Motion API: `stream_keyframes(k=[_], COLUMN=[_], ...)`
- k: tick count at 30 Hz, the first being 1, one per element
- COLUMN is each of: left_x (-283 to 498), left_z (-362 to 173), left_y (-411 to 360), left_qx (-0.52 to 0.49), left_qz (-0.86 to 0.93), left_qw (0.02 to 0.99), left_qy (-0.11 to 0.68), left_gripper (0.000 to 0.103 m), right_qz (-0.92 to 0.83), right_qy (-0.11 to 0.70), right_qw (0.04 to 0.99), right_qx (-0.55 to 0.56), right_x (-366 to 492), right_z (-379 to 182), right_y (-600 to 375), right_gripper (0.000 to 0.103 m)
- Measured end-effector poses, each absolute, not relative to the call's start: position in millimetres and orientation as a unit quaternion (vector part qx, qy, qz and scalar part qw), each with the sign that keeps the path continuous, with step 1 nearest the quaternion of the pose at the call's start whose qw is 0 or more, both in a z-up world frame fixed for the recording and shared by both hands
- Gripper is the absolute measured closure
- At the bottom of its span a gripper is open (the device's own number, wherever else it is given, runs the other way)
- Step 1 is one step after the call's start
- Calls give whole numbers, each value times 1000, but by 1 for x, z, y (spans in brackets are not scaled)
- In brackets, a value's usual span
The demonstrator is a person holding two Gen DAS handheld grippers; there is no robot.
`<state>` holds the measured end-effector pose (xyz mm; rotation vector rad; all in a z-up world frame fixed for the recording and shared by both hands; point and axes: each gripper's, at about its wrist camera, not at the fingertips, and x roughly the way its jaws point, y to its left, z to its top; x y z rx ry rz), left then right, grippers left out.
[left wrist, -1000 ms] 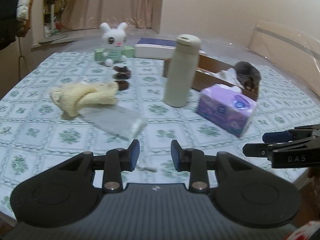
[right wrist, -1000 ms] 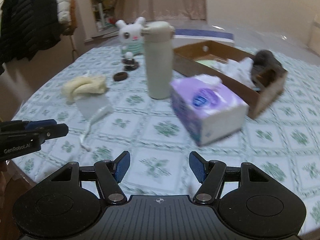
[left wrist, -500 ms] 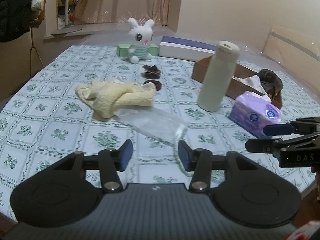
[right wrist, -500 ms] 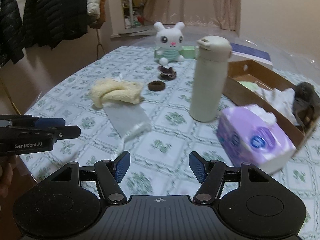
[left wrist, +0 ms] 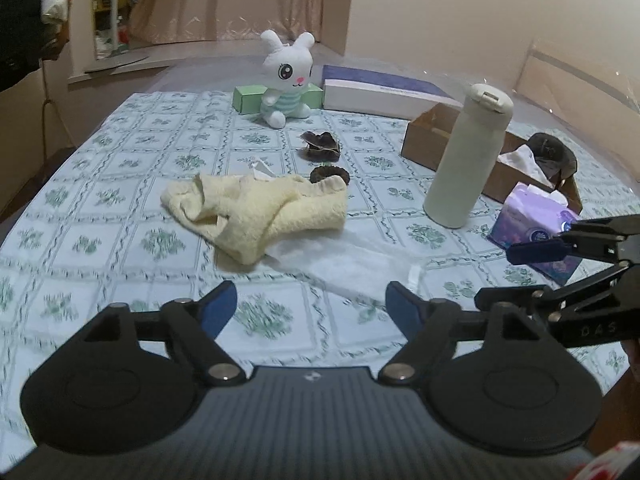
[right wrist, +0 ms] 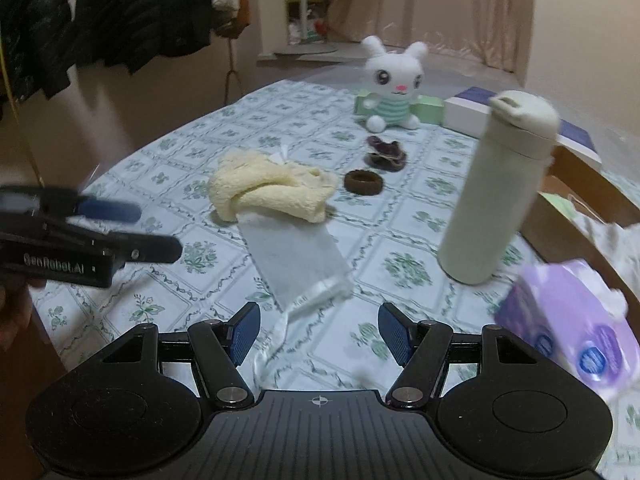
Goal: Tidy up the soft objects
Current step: 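Grasp the yellow towel with the left tool while the right tool grasps the clear plastic bag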
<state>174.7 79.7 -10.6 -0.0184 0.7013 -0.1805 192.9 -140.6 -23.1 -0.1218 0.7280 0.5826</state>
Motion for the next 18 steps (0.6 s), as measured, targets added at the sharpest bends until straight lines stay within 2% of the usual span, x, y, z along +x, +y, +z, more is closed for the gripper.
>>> stream_keyframes(k=[3, 7, 18], left_x=[191, 215, 298], left_z=[-10, -13, -32], left_y=[89, 101, 114], left_qx=[5, 19, 70], left_qz=[-99, -111, -154], left_qw=[932, 929, 916], left_qy=[348, 353, 364], left_gripper=[16, 14, 10], right_qz=[289, 298, 323], right_qy=[353, 356, 368], right_qw=[887, 883, 868], right_qx=[-69, -67, -82], right_x=[205, 226, 274], right_z=[-27, -33, -55], right_y=[-129, -114, -80], right_gripper=[32, 25, 24])
